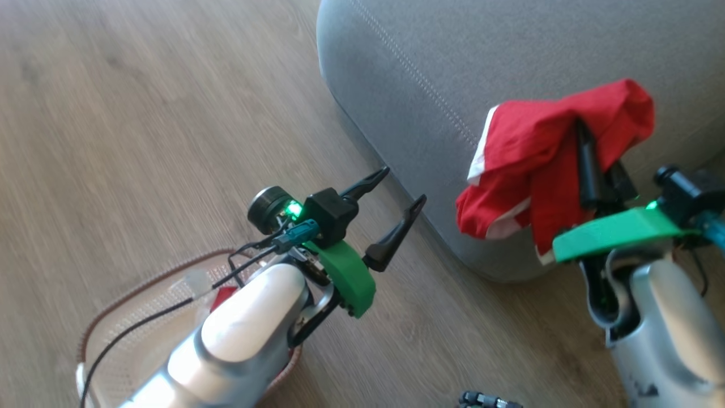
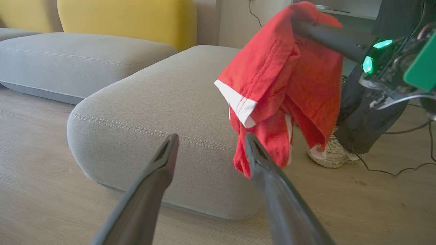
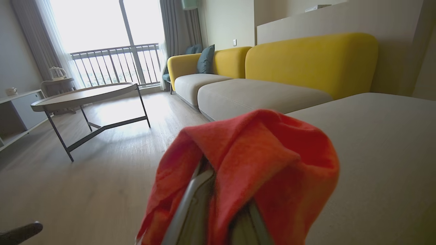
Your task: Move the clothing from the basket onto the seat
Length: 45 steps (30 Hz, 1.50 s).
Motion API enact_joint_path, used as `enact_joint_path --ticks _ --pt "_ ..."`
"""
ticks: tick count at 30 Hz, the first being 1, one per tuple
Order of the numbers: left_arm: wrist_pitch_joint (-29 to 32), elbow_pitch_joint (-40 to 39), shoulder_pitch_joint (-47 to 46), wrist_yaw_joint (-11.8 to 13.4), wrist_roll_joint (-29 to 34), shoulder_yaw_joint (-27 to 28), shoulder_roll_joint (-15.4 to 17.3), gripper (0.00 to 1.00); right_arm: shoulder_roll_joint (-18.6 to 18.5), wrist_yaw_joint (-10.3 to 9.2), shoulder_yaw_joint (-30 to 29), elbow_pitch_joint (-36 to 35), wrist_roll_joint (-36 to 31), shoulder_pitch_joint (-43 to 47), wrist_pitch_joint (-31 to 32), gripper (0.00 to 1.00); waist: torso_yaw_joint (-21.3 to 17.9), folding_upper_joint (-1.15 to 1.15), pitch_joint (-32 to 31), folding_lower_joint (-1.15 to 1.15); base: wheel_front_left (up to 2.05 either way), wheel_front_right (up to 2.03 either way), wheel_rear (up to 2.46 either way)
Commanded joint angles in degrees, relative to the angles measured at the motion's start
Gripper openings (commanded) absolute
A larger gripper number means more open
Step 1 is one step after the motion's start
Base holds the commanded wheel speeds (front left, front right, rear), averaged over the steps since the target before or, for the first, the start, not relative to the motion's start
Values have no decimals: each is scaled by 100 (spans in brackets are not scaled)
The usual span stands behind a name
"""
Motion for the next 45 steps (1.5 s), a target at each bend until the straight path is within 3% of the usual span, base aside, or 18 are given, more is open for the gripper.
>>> enact_joint_path --ticks 1,13,30,38,45 --pt "-29 -216 -303 5 40 160 119 100 -60 40 6 -165 -19 -353 -28 0 -12 0 195 0 0 0 0" --pt "-29 -810 -450 5 320 204 573 100 -447 40 -420 653 -399 -1938 -28 0 -34 0 1155 0 0 0 0" --pt "-29 -1136 -1130 5 546 -209 779 100 -1315 40 -1646 2019 -857 -4056 -28 0 798 0 2637 0 0 0 0" --pt "-29 -1201 -1288 7 632 -198 843 100 -1806 40 -2581 3140 -1188 -4935 -28 0 1229 0 3153 0 0 0 0" --pt "-29 -1175 -1205 7 702 -412 850 100 -2132 40 -3745 3941 -1675 -5483 -28 0 1554 0 3440 0 0 0 0"
